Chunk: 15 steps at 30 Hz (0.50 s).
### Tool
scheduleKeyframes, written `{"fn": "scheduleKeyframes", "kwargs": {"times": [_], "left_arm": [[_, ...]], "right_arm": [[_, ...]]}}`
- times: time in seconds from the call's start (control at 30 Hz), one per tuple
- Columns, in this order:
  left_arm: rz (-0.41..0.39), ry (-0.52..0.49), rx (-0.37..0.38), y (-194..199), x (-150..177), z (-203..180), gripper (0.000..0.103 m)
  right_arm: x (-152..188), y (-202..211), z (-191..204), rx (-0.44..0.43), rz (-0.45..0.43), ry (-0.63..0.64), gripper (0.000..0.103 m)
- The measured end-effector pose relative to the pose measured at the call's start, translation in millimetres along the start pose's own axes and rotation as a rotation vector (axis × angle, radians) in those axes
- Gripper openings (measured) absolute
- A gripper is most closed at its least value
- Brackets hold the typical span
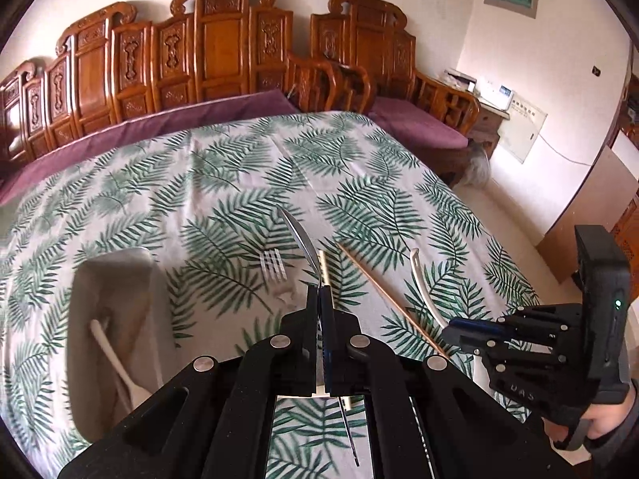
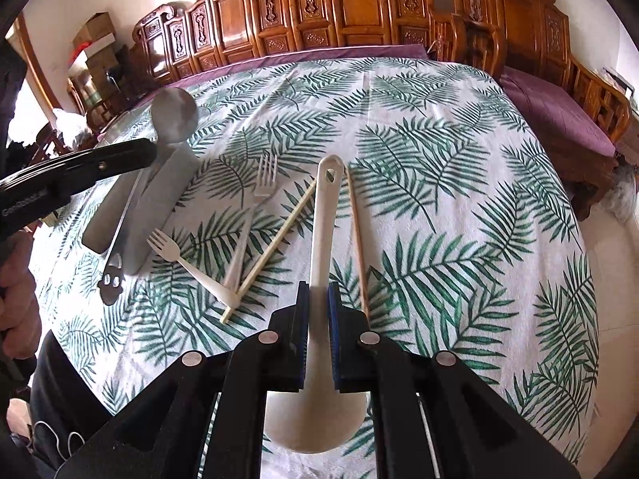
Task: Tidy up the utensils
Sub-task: 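Lower the knife and chopstick into the tray with the left tool while the right tool drops the spoon in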
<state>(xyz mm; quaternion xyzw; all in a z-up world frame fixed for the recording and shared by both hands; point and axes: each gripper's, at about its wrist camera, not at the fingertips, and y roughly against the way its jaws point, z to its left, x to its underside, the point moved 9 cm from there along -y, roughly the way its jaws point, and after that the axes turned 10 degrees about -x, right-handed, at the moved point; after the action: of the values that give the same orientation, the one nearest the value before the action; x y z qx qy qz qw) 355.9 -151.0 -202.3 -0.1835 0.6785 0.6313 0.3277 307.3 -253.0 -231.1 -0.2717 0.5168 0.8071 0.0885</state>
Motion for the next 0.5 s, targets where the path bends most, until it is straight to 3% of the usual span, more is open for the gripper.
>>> {"fn": "scheduleKeyframes", "kwargs": {"times": [0.5], "left_arm": [[-0.028,0.061,-0.082,23.6,2.4,97.0,0.001]], "right_arm": [[-35.2,-19.1,68.3,-0.026,0.001,0.092,0.011]]}}
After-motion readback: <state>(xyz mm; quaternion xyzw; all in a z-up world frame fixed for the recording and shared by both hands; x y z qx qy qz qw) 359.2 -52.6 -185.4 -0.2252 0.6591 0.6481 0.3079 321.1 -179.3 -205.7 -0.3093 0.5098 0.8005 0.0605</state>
